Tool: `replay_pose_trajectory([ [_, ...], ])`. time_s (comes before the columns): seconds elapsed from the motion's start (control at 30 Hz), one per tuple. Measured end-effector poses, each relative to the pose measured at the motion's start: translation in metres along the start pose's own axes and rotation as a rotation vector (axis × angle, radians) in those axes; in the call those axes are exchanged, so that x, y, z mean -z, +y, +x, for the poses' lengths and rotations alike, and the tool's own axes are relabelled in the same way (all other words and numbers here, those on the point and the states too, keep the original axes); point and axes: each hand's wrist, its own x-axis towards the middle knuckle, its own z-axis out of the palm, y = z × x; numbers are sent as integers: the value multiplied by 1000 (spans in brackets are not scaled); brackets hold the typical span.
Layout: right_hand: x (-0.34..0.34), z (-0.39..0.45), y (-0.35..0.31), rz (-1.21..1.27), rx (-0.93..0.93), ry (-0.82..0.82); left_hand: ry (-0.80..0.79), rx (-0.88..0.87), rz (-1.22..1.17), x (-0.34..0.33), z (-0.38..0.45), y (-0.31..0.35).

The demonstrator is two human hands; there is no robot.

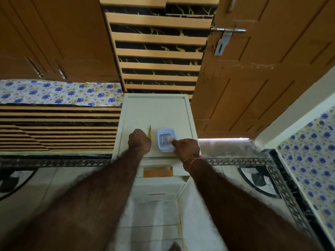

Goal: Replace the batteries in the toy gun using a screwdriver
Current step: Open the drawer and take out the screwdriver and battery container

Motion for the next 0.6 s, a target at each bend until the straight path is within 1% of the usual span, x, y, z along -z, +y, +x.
replay_pose_trajectory([
  [0.07, -1, -9, 7, -55, 144, 169, 30, -31, -51, 3, -4, -3],
  [0.1, 0, -21, 9, -71, 226, 226, 74, -69, -58, 5, -9, -5],
  [0.13, 0, -33, 14, -74, 319, 236, 125, -121, -64, 6, -18, -9],
  [0.17, -4, -45, 20, -118, 400, 189, 169, -188, -62, 7, -30, -12],
  [0.23, -16, -65, 36, -336, 514, -4, 188, -360, -5, 4, -61, -28],
  [0.27, -22, -73, 43, -470, 529, -102, 169, -447, 64, 2, -76, -37],
  [0.3, -27, -78, 48, -601, 539, -164, 136, -510, 147, -3, -88, -49],
  [0.37, -29, -83, 51, -764, 519, -222, 80, -564, 310, -12, -102, -68],
  [0.43, -29, -84, 50, -809, 454, -272, 1, -552, 434, -13, -106, -82],
  [0.53, -29, -83, 41, -807, 360, -305, -149, -501, 587, -5, -104, -84],
  [0.6, -28, -83, 37, -749, 304, -334, -204, -480, 602, -4, -103, -82],
])
